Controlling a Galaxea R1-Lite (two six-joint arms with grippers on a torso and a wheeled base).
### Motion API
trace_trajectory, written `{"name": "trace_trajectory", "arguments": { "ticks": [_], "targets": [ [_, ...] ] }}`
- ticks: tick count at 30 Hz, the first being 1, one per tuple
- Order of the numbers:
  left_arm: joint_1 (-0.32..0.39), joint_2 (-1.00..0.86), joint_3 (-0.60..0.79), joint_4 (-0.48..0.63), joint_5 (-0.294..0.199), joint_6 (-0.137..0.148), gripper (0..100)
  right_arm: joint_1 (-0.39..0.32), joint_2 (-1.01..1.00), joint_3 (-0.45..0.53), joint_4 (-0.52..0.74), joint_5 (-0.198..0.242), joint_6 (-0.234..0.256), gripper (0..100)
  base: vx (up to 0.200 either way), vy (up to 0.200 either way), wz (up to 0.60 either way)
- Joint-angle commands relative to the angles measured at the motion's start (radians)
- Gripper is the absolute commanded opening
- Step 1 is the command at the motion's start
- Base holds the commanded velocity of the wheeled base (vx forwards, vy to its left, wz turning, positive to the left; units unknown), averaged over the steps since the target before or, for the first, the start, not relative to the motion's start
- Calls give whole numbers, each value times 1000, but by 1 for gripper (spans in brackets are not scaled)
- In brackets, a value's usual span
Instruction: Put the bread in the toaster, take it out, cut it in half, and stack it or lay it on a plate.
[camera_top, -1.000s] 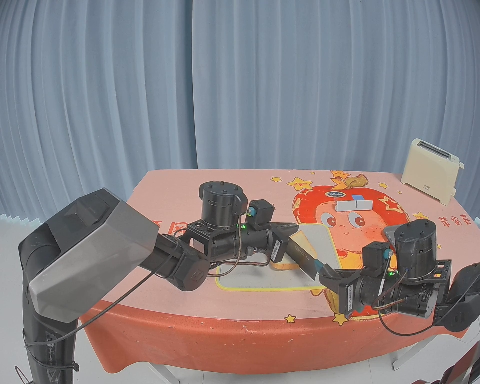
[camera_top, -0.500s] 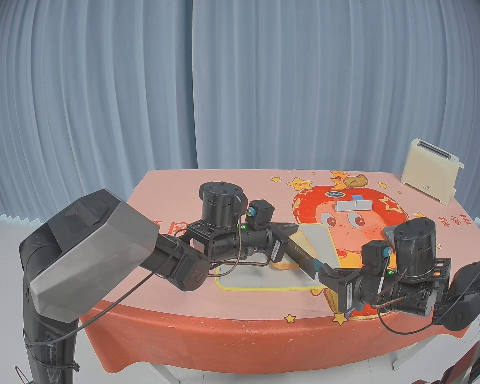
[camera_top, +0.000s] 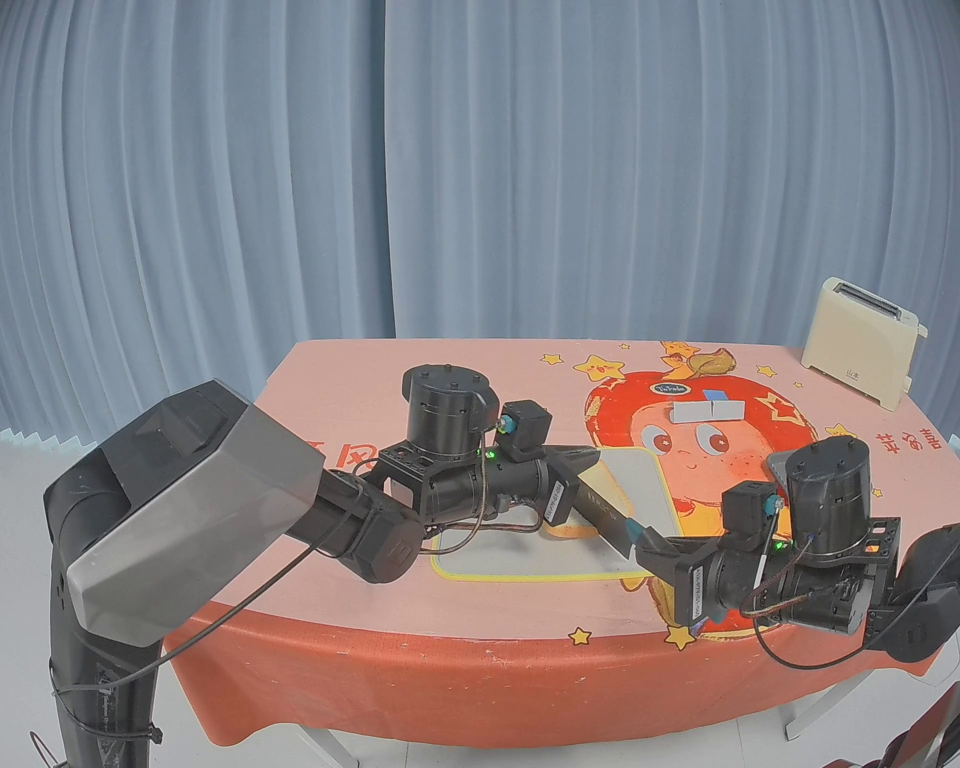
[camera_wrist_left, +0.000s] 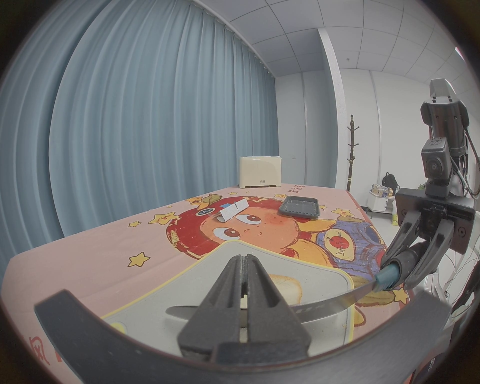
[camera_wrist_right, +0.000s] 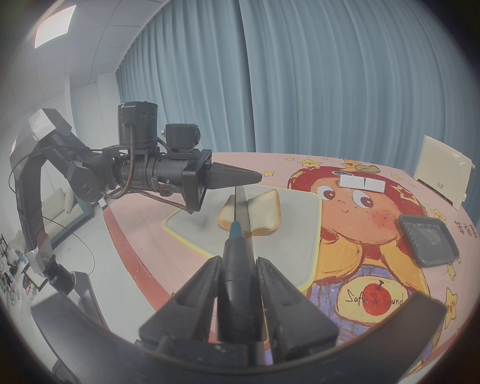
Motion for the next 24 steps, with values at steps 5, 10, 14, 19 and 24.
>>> {"name": "trace_trajectory", "arguments": {
  "ticks": [5, 10, 14, 19, 24],
  "targets": [
    [-4, 3, -3, -40, 19, -20, 0, -1, 11, 3, 7, -1, 0, 0, 0, 0, 0],
    [-2, -3, -8, -40, 20, -21, 0, -1, 11, 3, 6, -1, 0, 0, 0, 0, 0],
    [-1, -6, -19, -50, 23, -21, 0, -3, 5, 2, 4, -1, 1, 0, 0, 0, 0],
    [3, -38, -14, -53, 23, -23, 0, -3, 2, -3, 3, -1, 7, 0, 0, 0, 0],
    [12, -52, -6, -64, 23, -23, 0, -3, 4, -3, 3, 1, 9, 0, 0, 0, 0]
  ]
}}
